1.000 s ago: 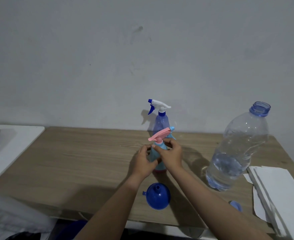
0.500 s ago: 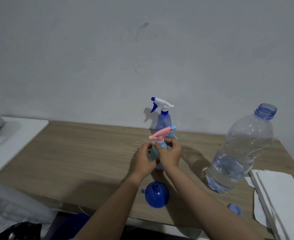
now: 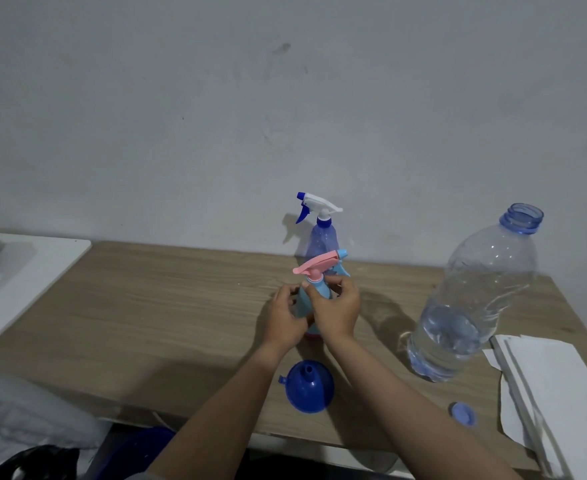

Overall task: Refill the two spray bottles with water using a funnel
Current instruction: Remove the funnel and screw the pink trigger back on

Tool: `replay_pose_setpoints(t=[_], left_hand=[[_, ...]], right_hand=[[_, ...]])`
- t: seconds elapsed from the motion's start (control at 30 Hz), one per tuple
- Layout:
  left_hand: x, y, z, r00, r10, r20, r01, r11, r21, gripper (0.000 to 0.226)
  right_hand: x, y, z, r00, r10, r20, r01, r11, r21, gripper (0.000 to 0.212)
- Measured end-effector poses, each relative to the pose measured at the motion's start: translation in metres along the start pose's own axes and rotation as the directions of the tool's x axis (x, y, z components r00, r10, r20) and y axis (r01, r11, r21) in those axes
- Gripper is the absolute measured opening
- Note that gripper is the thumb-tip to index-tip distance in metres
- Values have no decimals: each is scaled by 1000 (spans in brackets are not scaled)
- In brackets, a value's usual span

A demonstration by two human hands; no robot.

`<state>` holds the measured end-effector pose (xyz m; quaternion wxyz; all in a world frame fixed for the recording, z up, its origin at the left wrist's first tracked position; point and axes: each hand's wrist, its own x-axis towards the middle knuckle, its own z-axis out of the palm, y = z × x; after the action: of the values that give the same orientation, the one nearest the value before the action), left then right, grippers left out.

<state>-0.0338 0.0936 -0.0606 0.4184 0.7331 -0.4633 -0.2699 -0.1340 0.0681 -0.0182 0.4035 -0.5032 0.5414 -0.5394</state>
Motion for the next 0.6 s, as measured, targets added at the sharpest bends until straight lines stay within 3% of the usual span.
replay_pose_setpoints(t=[0.13,0.2,0.27,0.33,0.47,0.6], left_hand=[[-2,6,0,999,-16,-38,17,999,28,35],[-6,9,-3,999,-7,-35,9,998,63,39],[-11,8,-8,1000,-1,2,1,996,90,54],[-19,3,-15,999,-10,38,6,996,88,64],[-35,-16,-38,1000,2,22,-4,996,87,58],[-50,-40,-81,998,5,-64,1,995,104,59]], right_hand=[[-6,-6,5,994,27,-110,-46,983,-179,80],[-3,-8,10,995,-15,-101,-9,972,-235,92],[2,-11,15,997,-69,-39,58,969,-240,86],[6,-13,18,995,-93,33,98,974,-202,66],[10,-18,25,973,-213,84,226,955,-194,29],[4,-47,41,904,-401,147,421,894,-153,28]])
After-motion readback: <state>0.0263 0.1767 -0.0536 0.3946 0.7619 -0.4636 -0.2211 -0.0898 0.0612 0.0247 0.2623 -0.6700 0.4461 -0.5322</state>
